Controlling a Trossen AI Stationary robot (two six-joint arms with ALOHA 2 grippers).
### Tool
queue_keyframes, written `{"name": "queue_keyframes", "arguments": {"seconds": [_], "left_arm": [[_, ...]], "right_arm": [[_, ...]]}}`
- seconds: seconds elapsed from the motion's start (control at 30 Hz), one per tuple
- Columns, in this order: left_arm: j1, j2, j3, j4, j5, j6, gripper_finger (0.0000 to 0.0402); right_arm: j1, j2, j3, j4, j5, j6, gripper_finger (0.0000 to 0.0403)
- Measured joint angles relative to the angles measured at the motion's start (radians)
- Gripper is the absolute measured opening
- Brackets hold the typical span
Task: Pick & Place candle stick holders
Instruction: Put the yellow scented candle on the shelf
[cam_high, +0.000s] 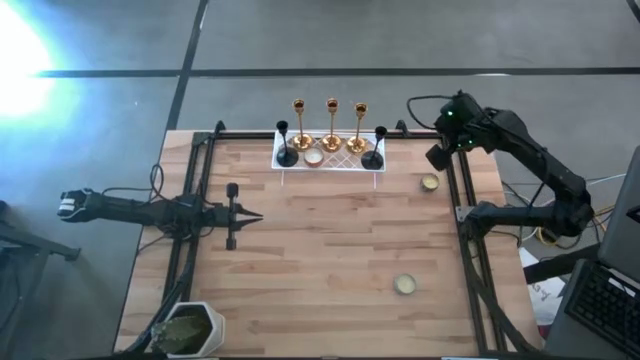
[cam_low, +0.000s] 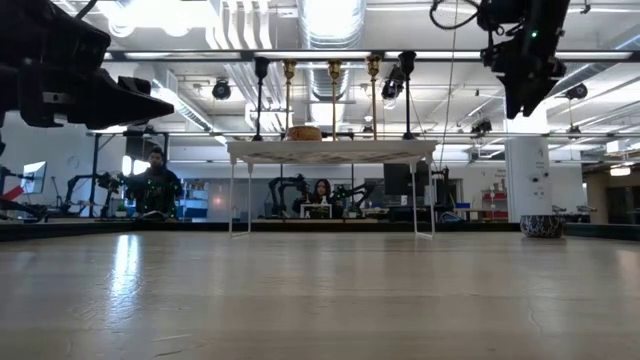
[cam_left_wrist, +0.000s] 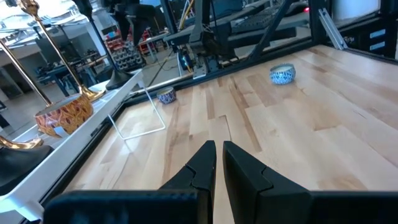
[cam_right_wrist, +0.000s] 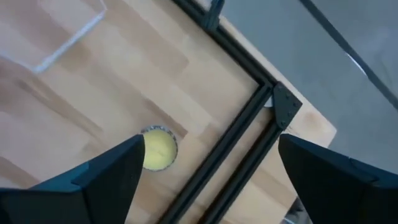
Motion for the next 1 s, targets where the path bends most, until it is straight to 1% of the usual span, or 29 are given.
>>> {"name": "queue_keyframes", "arguments": {"seconds": [0.17, 0.33, 0.4, 0.5, 0.67, 0.83, 1.0], "left_arm": [[0.0, 0.0, 0.0, -0.02, 0.0, 0.006, 0.0034], [0.0, 0.0, 0.0, -0.021, 0.0, 0.007, 0.0034], [0.0, 0.0, 0.0, -0.021, 0.0, 0.007, 0.0034], [0.0, 0.0, 0.0, -0.021, 0.0, 0.007, 0.0034], [0.0, 0.0, 0.0, -0.021, 0.0, 0.007, 0.0034], [0.0, 0.0, 0.0, -0.021, 0.0, 0.006, 0.0034], [0.0, 0.0, 0.0, -0.021, 0.0, 0.006, 0.0034]], "right_arm": [[0.0, 0.023, -0.031, -0.007, 0.0, -0.121, 0.0366], [0.0, 0.019, -0.08, -0.003, -0.011, -0.186, 0.0366], [0.0, 0.014, -0.105, -0.001, -0.026, -0.194, 0.0366], [0.0, 0.009, -0.142, 0.004, -0.077, -0.196, 0.0366], [0.0, 0.007, -0.212, 0.038, -0.122, -0.203, 0.0366], [0.0, 0.008, -0.277, 0.095, -0.136, -0.227, 0.0366], [-0.002, 0.007, -0.327, 0.144, -0.139, -0.215, 0.0366]]}}
